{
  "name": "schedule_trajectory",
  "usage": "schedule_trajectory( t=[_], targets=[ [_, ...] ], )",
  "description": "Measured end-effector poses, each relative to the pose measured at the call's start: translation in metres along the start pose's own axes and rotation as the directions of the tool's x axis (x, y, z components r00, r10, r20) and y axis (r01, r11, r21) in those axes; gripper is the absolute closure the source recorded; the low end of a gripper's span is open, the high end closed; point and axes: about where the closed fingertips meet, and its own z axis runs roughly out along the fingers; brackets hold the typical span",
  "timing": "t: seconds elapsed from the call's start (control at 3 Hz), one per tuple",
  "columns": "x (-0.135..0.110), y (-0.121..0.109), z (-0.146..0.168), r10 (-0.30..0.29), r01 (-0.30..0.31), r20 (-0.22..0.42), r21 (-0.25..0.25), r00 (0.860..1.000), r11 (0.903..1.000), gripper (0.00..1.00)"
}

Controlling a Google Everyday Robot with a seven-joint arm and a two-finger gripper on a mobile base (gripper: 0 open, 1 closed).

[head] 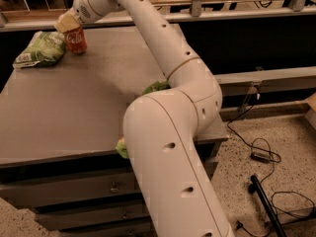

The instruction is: Move coke can near green jalapeno chip bag

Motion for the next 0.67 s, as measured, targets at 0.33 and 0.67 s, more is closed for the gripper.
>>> schedule_trajectory(
  t=[0.33, 0.67],
  targets=[
    [0.0009, 0.0014, 0.0030, 0.000, 0.000, -0.002, -0.004, 1.000, 1.0000, 0.00],
    [0.0009, 0.0014, 0.0030, 0.000, 0.000, -0.002, -0.004, 1.000, 1.0000, 0.00]
  ],
)
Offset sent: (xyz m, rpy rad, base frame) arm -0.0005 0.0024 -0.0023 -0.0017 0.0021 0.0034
